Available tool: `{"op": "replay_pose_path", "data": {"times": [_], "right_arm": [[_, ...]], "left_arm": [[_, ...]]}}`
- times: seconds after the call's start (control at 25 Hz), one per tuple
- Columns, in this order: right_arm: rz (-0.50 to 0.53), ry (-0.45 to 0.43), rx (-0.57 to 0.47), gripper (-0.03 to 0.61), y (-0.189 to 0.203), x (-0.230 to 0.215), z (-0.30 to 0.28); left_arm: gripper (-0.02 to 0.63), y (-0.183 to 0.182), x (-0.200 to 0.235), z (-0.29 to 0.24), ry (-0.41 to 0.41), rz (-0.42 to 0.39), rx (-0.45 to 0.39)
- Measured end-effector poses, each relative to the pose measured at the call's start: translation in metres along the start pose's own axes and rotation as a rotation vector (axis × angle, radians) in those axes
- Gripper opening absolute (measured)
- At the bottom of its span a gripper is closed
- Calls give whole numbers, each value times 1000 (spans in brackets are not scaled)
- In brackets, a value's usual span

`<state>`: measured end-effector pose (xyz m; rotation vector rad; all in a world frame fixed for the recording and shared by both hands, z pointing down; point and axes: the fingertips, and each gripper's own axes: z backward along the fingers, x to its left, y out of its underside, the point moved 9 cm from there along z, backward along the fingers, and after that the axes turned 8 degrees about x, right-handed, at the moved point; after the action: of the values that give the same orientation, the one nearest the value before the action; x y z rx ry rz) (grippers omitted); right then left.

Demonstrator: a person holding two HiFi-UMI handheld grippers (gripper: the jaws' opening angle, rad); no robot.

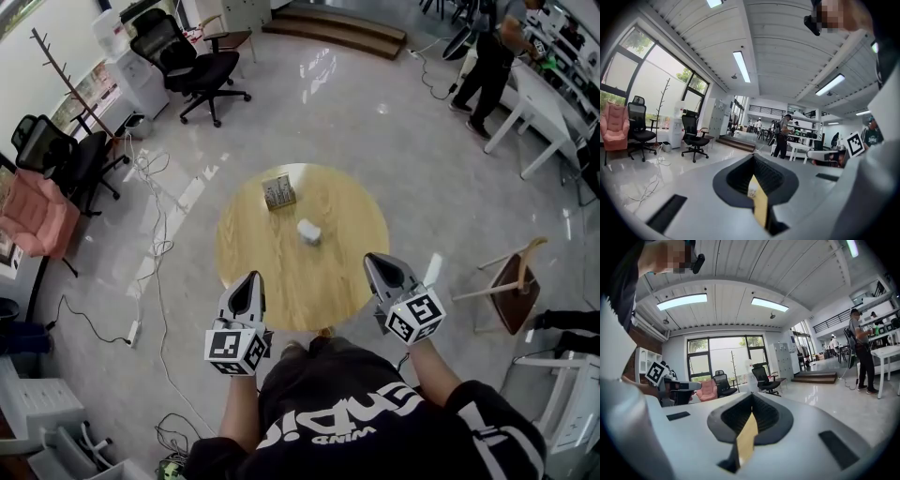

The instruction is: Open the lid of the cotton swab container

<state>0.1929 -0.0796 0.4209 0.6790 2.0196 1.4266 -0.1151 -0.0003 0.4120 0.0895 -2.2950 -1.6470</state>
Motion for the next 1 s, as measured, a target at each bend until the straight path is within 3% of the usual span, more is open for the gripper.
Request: {"op": "replay_pose_path", "data": {"times": [0.36,0.68,1.0], "right_arm": [[16,23,-72,2,-13,8,-26],[40,39,-63,5,-12,11,-49],[52,-31,-39,157,-10,11,-71]], "left_arm": [[9,-12,25,-17,61,-18,-2],[9,-20,38,-28,88,-26,-13],[9,-20,48,-38,100,-27,-8]]}}
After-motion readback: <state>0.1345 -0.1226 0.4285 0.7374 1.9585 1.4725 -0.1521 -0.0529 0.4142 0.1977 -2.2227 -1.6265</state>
